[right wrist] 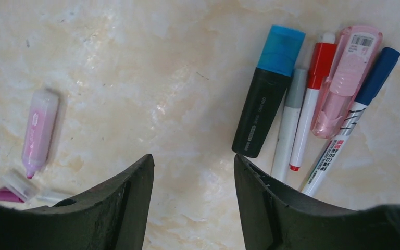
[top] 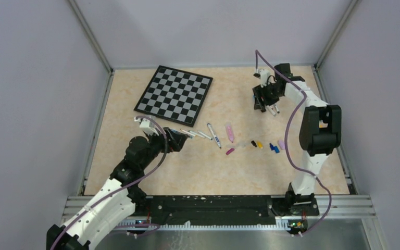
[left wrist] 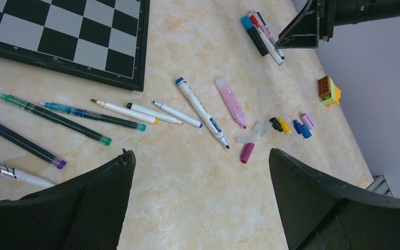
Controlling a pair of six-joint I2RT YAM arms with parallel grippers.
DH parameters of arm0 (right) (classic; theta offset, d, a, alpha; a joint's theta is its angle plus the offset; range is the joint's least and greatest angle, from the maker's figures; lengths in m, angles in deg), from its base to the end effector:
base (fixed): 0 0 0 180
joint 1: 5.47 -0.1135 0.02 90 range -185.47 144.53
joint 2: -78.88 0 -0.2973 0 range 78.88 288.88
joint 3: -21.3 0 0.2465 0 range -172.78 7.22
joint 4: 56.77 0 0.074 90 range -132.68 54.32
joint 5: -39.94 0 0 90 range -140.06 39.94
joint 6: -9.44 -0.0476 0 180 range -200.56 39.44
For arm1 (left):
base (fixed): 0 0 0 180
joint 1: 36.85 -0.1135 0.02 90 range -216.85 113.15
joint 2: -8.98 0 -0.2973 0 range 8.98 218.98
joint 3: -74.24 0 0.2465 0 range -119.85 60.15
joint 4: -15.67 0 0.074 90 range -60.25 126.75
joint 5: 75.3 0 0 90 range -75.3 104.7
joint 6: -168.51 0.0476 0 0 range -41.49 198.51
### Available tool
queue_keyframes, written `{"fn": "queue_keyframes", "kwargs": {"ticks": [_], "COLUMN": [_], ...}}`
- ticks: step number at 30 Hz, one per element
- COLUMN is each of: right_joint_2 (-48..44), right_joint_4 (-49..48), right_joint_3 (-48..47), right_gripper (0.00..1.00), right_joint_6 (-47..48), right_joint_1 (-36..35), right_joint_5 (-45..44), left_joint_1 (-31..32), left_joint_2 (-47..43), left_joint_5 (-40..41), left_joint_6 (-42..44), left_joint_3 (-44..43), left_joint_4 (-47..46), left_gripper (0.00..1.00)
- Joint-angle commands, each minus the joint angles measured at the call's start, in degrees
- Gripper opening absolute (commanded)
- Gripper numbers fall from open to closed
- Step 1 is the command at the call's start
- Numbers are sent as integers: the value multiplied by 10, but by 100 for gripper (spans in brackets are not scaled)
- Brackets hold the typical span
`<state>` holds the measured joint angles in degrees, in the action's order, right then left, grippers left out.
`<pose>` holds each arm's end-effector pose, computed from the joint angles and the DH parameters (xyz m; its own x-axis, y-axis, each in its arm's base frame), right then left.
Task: Open the pen caps
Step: Pick up the pen from the center of the board.
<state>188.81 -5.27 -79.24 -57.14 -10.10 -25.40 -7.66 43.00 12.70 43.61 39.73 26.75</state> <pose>0.4186 0.0538 0.2503 -0.6895 -0.4182 -0.5913 -0.5991 0.7881 0.1411 0.1210 -0.0695 0.2596 -0.4276 -0.4161 -0.8025 0.3325 0.7531 -0.5677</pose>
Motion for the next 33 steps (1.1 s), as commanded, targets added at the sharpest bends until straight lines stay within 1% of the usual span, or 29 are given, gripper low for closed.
{"fn": "queue_keyframes", "kwargs": {"ticks": [1, 8, 13, 16, 24, 33], "right_joint_2": [33, 73, 99, 115, 143, 162], "right_joint_4": [-7, -17, -14, -6, -1, 7], "right_joint_3": [-56, -80, -104, -120, -145, -152], "right_gripper": [57, 55, 48, 46, 45, 44], "right_joint_6": [-67, -98, -105, -107, -101, -93], "right_joint_1": [-17, -18, -19, -20, -24, -28], "right_joint_5": [-76, -118, -128, -133, -165, -160], "left_joint_1": [-2, -3, -2, -2, -2, -2], "left_joint_2": [7, 9, 12, 13, 11, 13], "left_joint_5": [8, 11, 12, 13, 15, 15], "left_joint_6": [-7, -6, -6, -6, -6, -7], "left_joint_3": [-1, -1, -1, 1, 2, 4], "left_joint_4": [-18, -17, -17, -16, -14, -16], "left_gripper": [99, 99, 99, 99, 99, 99]}}
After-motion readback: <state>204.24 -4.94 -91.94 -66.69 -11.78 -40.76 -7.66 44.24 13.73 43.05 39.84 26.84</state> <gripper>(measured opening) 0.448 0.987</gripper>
